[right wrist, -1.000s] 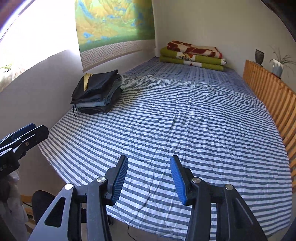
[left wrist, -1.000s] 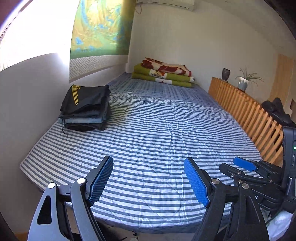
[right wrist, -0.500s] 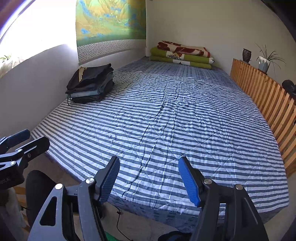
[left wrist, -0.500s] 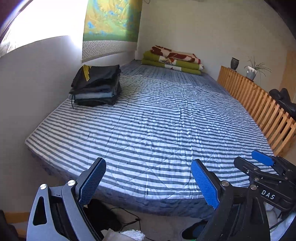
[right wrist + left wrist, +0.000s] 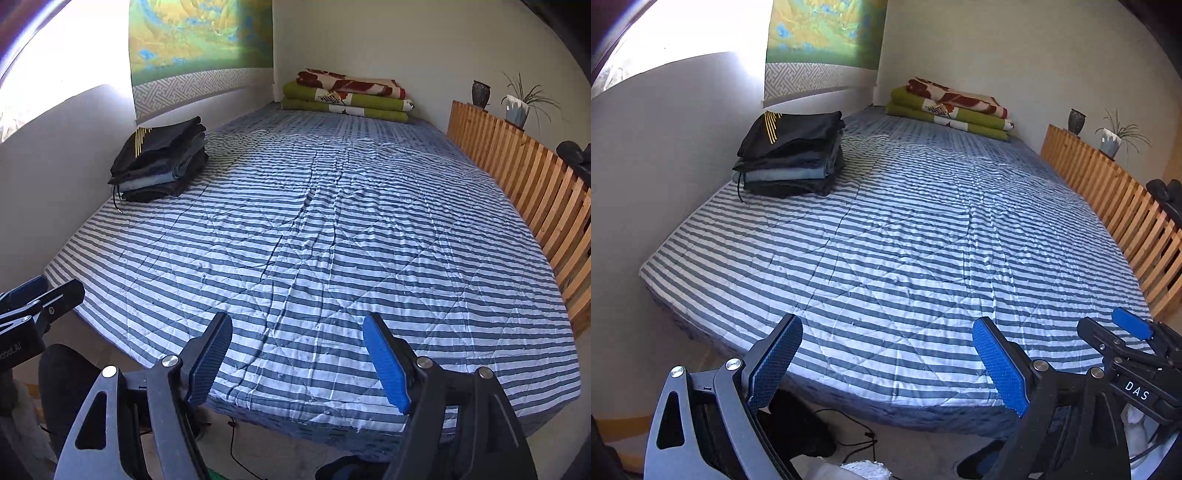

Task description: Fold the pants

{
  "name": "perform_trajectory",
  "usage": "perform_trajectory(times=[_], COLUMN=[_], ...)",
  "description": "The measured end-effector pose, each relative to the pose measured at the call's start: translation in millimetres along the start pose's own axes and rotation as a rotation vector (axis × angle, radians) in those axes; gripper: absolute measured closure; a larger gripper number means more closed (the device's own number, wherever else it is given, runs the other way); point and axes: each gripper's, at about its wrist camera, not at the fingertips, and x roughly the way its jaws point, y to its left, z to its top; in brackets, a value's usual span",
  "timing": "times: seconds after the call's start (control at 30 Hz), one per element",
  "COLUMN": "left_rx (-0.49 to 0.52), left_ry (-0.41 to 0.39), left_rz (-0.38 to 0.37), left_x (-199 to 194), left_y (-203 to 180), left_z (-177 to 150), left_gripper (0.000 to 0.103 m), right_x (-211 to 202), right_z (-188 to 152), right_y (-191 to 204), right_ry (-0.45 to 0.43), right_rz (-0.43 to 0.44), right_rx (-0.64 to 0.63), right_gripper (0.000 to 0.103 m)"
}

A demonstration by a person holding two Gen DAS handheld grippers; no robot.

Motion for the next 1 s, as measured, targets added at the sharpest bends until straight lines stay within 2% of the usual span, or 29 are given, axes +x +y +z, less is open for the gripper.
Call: perform_trajectory(times=[1.0], left_rx=[0.043], left_ry=[0.012], left_rz=[0.002], left_x=[16.7], left_y=[-20.6], left_z=[7.0], left_gripper=[0.005], right_x=[12.6], right_z=[3.3], right_y=[-12.1], right_ry=[0.03], right_rz=[0.024], right_rx=[0.05], right_gripper=[0.032])
